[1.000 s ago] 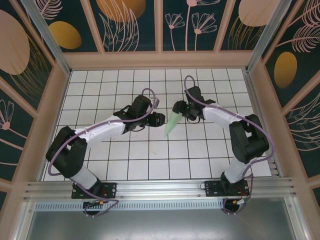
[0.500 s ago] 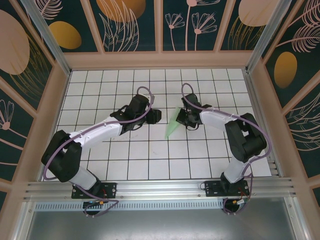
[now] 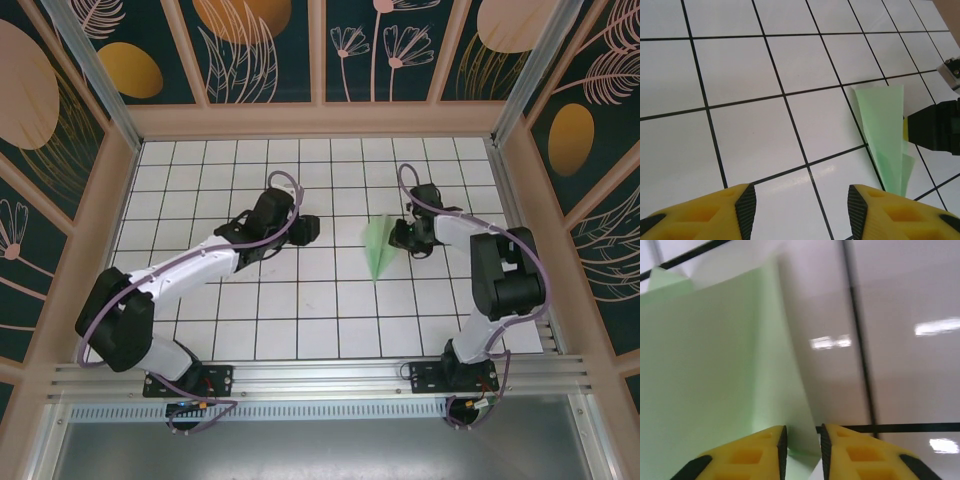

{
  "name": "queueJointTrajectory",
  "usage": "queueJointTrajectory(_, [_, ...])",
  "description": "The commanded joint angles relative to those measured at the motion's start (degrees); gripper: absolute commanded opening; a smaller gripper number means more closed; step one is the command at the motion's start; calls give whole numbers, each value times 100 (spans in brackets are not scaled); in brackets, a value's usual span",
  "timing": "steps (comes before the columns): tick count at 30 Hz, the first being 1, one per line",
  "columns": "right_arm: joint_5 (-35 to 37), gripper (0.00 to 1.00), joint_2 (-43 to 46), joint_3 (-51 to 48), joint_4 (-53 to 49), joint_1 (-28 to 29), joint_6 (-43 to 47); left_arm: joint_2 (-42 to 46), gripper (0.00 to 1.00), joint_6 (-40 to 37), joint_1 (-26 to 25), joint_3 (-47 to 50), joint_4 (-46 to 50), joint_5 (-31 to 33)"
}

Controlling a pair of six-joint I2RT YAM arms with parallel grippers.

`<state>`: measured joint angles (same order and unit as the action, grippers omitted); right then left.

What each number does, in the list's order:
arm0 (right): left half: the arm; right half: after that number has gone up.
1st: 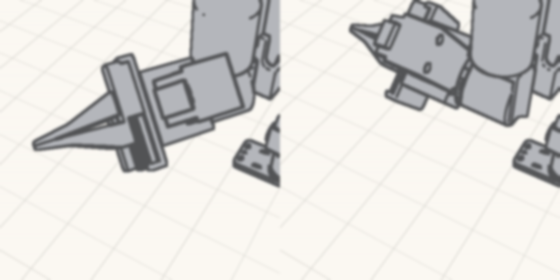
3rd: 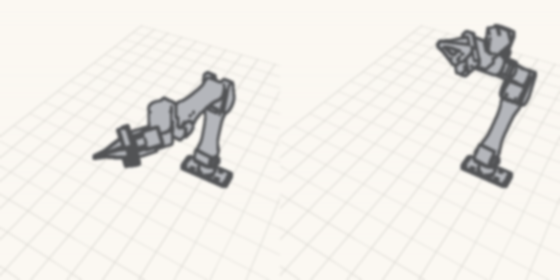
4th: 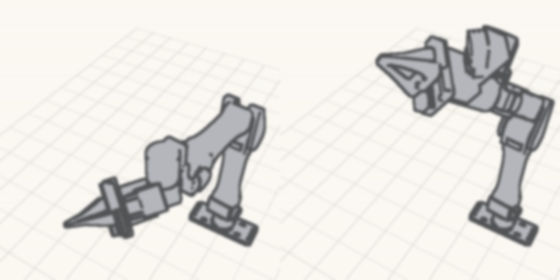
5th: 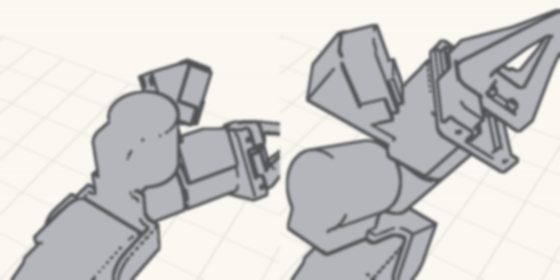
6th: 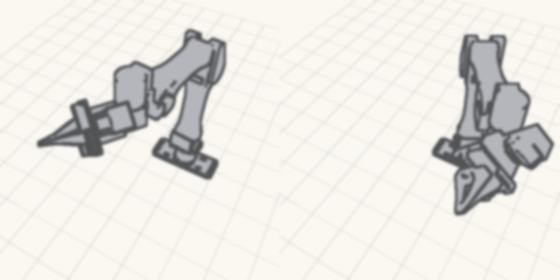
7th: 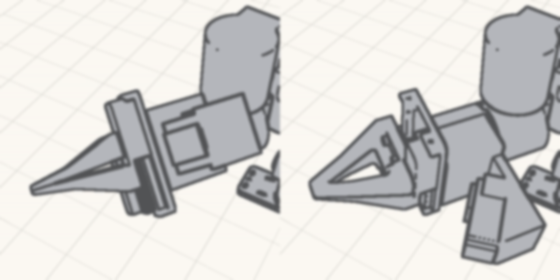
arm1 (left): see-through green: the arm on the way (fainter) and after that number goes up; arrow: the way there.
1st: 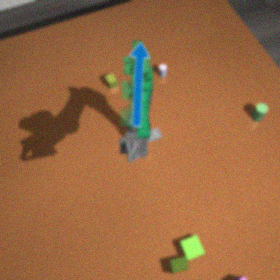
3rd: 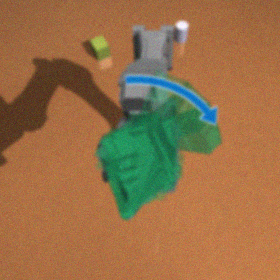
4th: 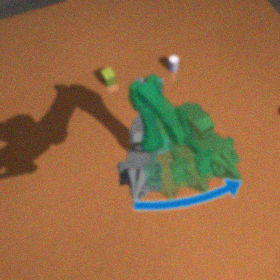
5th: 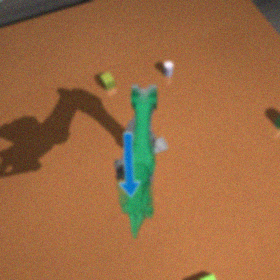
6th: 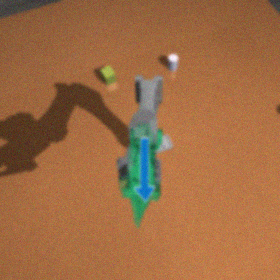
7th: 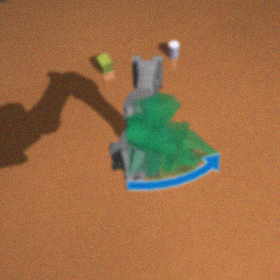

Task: Fold a paper plane with a square sheet of paper (fold left side to right side)
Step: Move the paper plane to the center of the table.

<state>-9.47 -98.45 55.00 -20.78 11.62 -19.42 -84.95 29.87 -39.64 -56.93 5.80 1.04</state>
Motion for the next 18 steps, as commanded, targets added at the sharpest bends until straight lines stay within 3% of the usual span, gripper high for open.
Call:
queueJointTrajectory(1, [1000, 39, 96, 389, -809, 3, 121, 257, 57, 62, 28, 85, 22, 375])
queueJointTrajectory(5, [1497, 50, 710, 495, -1207, 122, -201, 480, 65, 106, 34, 328, -137, 685])
queueJointTrajectory(11, [1064, 57, 1471, 227, -1230, 787, -904, 760, 82, 272, 28, 603, -542, 949])
queueJointTrajectory(14, [812, 58, 1484, 33, -942, 1291, -1422, 750, 85, 257, 26, 613, -563, 966])
queueJointTrajectory(18, [995, 60, 1105, 109, -865, 1658, -1742, 729, 86, 234, 33, 621, -539, 912])
